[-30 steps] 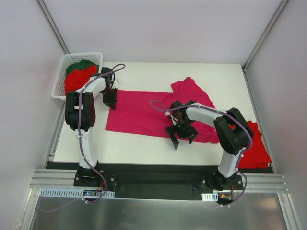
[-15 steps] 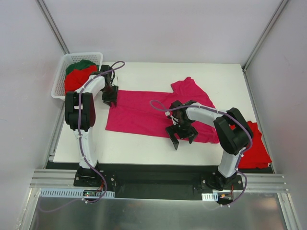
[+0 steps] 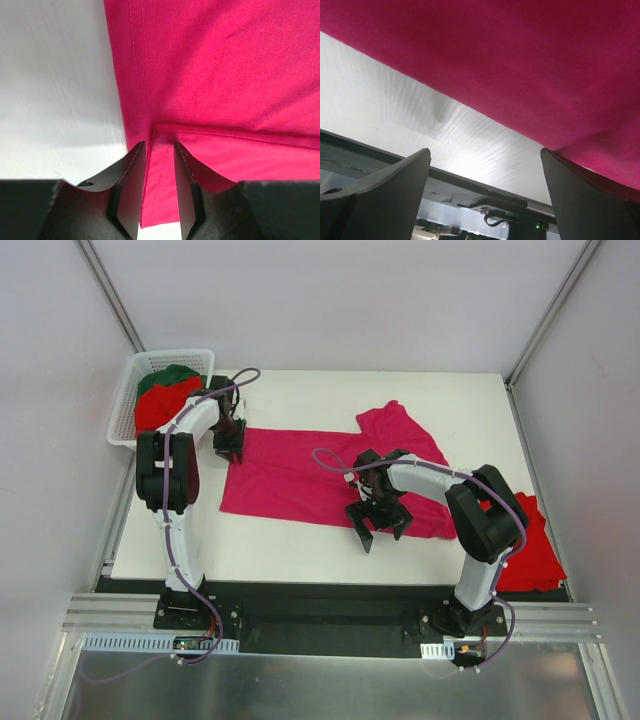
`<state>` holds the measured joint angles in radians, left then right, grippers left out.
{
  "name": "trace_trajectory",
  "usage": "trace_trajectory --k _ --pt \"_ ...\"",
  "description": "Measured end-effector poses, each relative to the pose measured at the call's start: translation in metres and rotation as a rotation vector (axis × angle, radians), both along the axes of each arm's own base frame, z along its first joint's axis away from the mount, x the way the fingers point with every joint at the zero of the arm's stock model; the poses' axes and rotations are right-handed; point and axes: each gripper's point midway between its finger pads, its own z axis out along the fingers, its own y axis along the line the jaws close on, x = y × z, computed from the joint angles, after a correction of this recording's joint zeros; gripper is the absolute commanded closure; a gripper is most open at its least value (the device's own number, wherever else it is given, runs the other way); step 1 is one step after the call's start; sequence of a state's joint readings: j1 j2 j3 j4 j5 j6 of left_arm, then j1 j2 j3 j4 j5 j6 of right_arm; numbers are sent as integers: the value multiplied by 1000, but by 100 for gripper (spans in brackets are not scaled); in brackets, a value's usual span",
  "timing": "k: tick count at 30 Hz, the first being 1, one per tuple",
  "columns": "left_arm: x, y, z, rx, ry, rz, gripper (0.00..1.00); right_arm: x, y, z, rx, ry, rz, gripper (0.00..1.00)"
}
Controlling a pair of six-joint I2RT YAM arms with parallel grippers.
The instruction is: Fold and stack the t-shirts
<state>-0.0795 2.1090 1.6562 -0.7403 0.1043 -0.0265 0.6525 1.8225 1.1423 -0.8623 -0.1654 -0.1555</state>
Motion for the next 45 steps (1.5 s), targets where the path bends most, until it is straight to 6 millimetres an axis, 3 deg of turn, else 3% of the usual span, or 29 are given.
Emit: trace_trajectory --k 8,12,17,45 --pt "-3 -1 -12 -2 31 -1 72 0 0 0 0 0 3 4" --pt "-3 -3 -13 -14 35 -1 89 0 0 0 0 0 3 4" --pt "-4 -6 -13 -20 37 -1 96 0 0 0 0 1 3 4" --pt "-4 6 -13 65 36 9 86 -2 -2 0 -7 14 5 4"
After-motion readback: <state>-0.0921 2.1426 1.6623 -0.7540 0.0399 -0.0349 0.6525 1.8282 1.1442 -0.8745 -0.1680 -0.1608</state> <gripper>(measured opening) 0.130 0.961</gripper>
